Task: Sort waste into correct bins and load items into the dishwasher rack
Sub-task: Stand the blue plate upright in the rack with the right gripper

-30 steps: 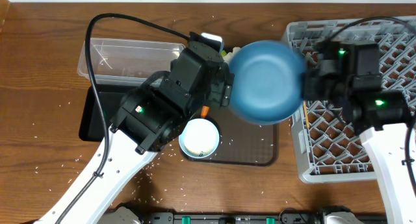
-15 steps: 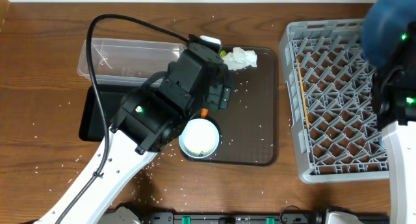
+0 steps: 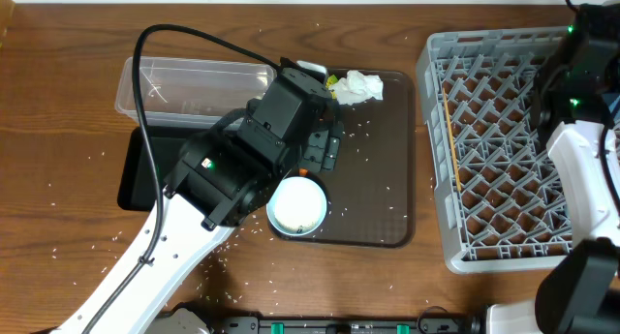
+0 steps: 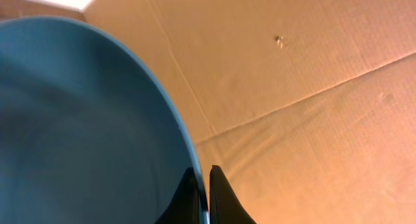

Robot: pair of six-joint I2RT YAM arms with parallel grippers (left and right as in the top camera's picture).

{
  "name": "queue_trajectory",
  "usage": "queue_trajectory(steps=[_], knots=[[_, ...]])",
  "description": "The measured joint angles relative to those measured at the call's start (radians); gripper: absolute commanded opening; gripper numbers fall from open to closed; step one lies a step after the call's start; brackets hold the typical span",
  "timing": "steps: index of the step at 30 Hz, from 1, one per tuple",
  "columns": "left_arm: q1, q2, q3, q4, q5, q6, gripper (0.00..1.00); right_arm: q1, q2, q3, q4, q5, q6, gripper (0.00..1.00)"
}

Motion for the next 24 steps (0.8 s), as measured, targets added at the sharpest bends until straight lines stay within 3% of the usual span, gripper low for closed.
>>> queue_trajectory(steps=[10,24], knots=[[0.000,0.000,0.000,-0.002,0.000,0.000,0.87,-0.002,0.077,0.000,0.050,0.010,-0.153,0.01],[0.000,0.000,0.000,-0.003,0.000,0.000,0.87,0.019,0.078,0.008,0.053,-0.195,-0.413,0.01]])
